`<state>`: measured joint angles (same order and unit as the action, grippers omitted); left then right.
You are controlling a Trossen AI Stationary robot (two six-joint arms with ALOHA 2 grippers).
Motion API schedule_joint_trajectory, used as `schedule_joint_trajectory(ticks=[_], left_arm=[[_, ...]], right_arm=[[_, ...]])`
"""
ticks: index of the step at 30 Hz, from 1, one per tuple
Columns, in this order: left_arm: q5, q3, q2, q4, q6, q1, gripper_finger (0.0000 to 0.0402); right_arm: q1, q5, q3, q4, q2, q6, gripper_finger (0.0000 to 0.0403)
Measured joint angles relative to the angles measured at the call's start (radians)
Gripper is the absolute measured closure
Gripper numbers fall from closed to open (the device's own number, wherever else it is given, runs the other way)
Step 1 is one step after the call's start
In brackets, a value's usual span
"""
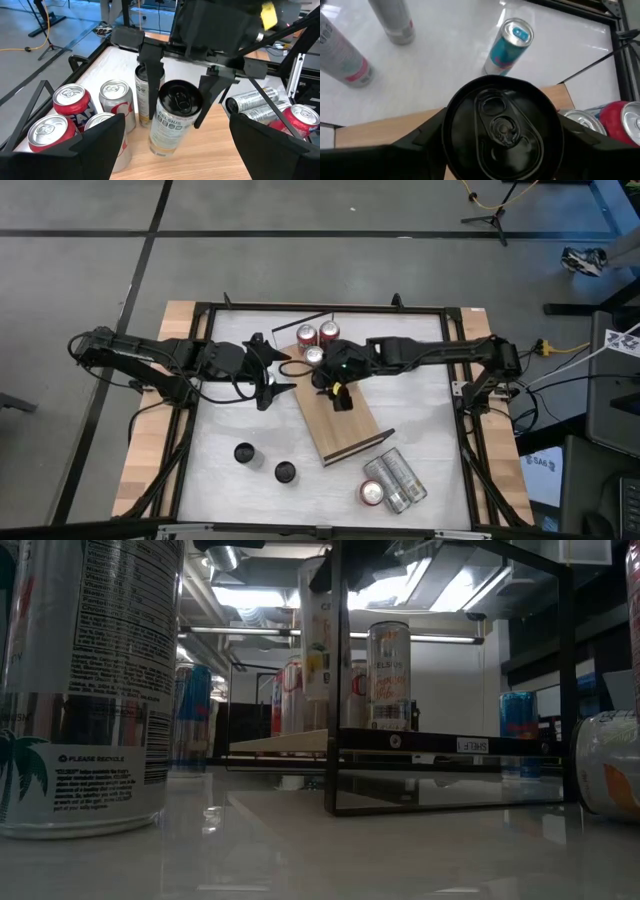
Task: Place canned beverage on shelf
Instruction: Align the yellow soda can with the other yellow soda can
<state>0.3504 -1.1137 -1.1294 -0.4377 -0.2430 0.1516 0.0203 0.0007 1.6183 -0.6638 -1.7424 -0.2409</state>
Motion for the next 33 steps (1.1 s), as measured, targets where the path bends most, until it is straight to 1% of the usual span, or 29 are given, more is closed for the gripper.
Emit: schedule_joint_trajectory(ticks=[5, 13, 25, 33], left_arm=[[0.0, 0.0, 0.0, 0.0, 0.001, 0.006, 0.005], [0.0, 0.0, 0.0, -0.003, 0.013, 0.036, 0.005], [0.002, 0.0, 0.0, -0.003, 0.017, 0.068, 0.005], [0.006, 0.0, 0.0, -0.003, 0.017, 0.068, 0.005]], right_arm=[[-0.037, -0.022, 0.001, -0.038, 0.0, 0.028, 0.0144], [-0.082, -0.046, 0.002, -0.037, 0.0, 0.03, 0.0141], [-0.088, -0.046, 0.001, -0.052, 0.0, 0.03, 0.0139], [-0.089, -0.036, -0.046, -0.019, 0.0, 0.03, 0.0139]])
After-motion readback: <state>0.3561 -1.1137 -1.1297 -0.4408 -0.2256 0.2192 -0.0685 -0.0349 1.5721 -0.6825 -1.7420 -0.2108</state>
